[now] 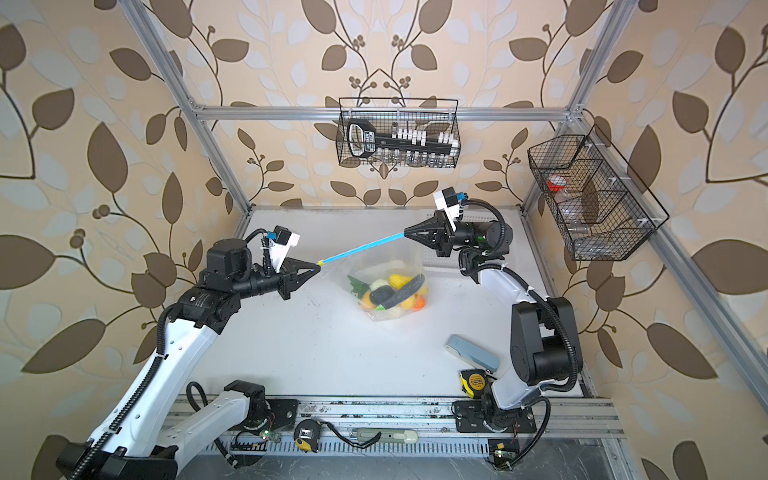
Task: Place the food in the zip-top bag and seal the zipper
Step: 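Bring the right gripper over the zipper next to the left gripper's yellow slider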
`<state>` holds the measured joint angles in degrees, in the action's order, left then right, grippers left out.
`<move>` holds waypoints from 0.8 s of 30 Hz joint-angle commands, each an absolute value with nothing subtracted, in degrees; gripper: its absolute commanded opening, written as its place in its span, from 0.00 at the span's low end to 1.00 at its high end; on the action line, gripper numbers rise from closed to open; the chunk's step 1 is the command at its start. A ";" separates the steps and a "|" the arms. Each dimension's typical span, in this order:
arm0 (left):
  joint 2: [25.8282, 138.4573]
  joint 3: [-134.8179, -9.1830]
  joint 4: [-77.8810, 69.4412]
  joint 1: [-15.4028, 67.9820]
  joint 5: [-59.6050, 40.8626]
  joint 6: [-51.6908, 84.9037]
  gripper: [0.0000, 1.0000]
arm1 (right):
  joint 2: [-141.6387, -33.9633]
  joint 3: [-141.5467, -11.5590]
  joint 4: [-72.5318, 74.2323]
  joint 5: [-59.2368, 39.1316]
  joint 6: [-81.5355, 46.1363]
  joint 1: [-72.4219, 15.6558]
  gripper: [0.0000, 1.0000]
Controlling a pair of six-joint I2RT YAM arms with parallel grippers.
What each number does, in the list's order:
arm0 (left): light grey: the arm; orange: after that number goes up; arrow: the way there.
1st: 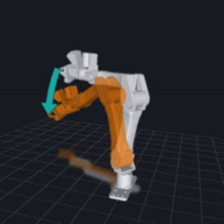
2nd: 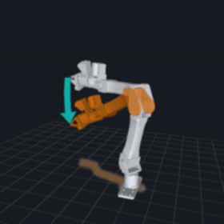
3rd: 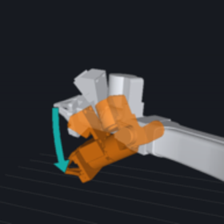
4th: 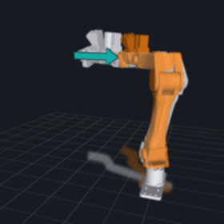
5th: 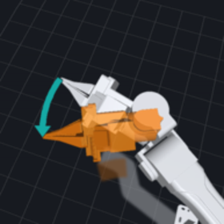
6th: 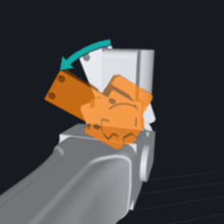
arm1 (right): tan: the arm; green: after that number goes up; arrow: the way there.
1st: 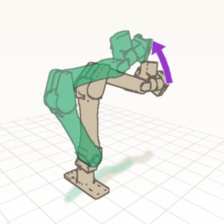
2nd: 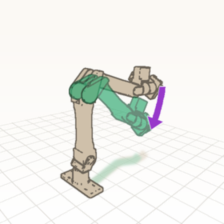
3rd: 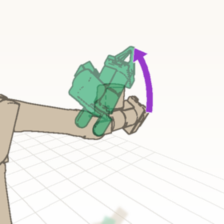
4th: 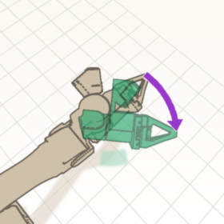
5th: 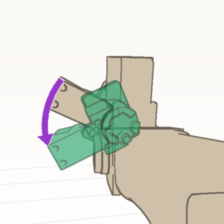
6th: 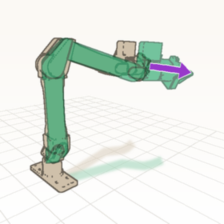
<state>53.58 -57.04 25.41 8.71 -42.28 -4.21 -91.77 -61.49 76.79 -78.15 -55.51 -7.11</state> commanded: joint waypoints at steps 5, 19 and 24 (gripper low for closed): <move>51.91 -57.22 27.03 7.95 -37.11 -1.76 0.00 | -80.25 -66.58 18.60 -59.18 -17.68 -7.60 0.10; 54.22 -62.87 34.31 8.39 -37.17 -4.00 0.00 | -74.32 -65.51 -7.80 -65.61 18.57 -10.20 0.18; 54.85 -65.15 37.97 9.79 -37.00 -7.77 0.00 | -70.66 -66.78 -13.44 -65.48 31.43 -15.41 0.30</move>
<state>54.96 -61.95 35.94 8.99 -36.71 -4.34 -73.67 -65.56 -7.35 -63.53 17.58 -13.04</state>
